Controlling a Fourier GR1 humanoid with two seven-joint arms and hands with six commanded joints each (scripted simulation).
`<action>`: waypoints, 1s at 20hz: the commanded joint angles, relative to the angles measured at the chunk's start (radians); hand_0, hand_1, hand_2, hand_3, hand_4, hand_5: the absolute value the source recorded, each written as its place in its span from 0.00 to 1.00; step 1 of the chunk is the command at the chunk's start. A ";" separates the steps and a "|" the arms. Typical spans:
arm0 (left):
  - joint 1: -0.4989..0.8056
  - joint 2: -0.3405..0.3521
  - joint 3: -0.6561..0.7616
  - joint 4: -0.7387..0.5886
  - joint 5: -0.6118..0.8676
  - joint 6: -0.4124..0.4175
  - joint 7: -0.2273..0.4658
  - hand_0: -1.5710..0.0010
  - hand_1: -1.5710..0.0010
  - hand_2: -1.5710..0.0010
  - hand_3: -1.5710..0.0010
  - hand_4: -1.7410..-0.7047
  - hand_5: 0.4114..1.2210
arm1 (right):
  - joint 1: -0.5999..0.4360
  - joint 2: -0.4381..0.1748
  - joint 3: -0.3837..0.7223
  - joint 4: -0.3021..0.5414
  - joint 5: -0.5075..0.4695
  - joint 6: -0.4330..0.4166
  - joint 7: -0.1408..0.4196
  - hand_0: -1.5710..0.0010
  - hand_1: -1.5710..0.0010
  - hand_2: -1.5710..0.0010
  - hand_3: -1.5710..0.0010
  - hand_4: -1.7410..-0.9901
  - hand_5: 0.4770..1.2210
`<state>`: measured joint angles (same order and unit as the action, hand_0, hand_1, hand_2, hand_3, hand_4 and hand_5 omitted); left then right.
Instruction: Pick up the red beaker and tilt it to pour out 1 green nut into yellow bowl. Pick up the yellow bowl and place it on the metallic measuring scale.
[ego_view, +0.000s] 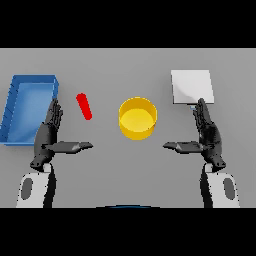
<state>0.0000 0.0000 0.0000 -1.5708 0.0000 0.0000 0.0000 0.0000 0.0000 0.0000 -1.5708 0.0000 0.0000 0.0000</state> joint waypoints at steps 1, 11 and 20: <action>0.003 0.001 0.001 -0.002 0.001 0.000 -0.002 1.00 1.00 1.00 1.00 0.57 0.23 | 0.001 0.000 0.000 -0.001 0.000 -0.001 -0.001 1.00 1.00 1.00 1.00 0.76 0.16; 0.129 0.075 -0.077 -0.164 -0.075 -0.041 0.005 1.00 1.00 1.00 1.00 0.56 0.23 | 0.114 -0.059 0.126 -0.108 0.292 -0.092 -0.097 1.00 1.00 1.00 1.00 0.77 0.15; 0.019 0.063 -0.095 -0.016 -0.149 -0.020 0.024 1.00 1.00 1.00 1.00 0.51 0.25 | 0.123 -0.058 0.128 -0.123 0.267 -0.065 -0.085 1.00 1.00 1.00 1.00 0.67 0.20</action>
<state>0.0189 0.0626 -0.0950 -1.5867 -0.1492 -0.0198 0.0282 0.1234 -0.0578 0.1277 -1.6936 0.2666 -0.0651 -0.0844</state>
